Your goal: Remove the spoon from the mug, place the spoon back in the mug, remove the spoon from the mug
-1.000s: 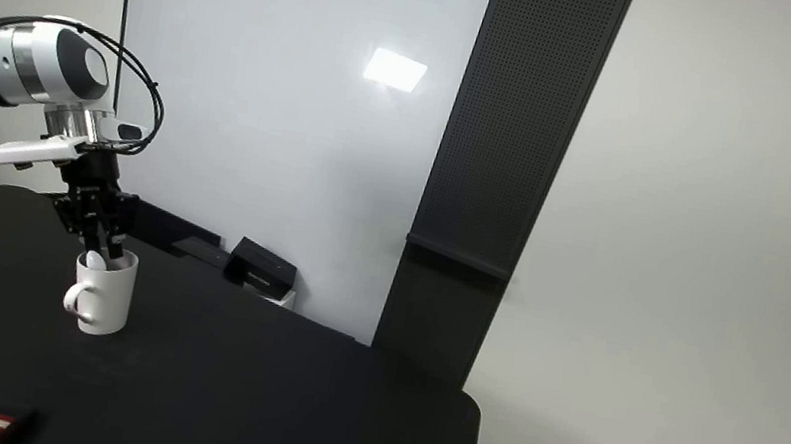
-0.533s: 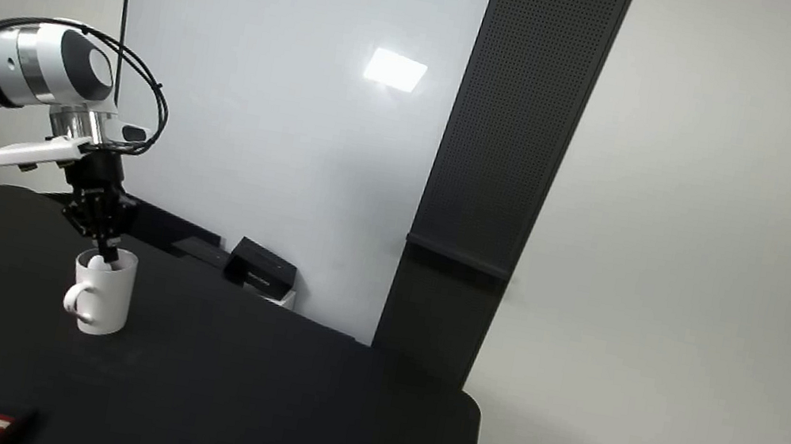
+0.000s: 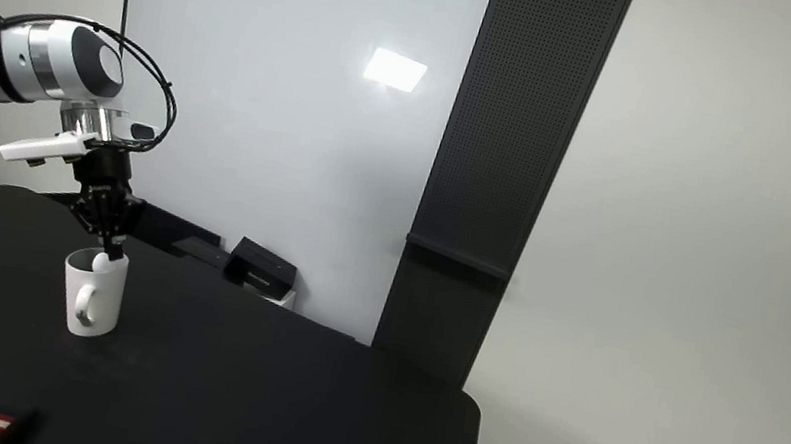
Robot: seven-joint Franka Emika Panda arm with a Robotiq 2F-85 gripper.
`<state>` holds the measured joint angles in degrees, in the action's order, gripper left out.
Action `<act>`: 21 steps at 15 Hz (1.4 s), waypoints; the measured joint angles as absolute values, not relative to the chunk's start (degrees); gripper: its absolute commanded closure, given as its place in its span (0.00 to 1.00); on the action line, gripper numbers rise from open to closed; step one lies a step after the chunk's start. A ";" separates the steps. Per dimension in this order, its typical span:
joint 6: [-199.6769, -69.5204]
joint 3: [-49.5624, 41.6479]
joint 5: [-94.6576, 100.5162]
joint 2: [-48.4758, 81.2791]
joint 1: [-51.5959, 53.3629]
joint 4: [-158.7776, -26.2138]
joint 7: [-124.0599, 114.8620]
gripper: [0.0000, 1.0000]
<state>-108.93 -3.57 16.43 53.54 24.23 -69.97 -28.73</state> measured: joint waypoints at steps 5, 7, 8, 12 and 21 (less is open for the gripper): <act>-106.05 -3.77 15.76 53.32 23.76 -65.67 -29.36 1.00; -105.11 -3.96 15.76 52.84 23.74 -64.28 -29.55 1.00; -104.57 -4.06 15.76 52.45 23.73 -63.65 -29.68 1.00; -101.82 -4.39 15.55 50.15 23.54 -61.84 -30.33 1.00; -96.17 -5.90 14.36 41.67 21.03 -61.90 -30.50 1.00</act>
<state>-96.17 -5.90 14.36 41.67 21.03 -61.90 -30.50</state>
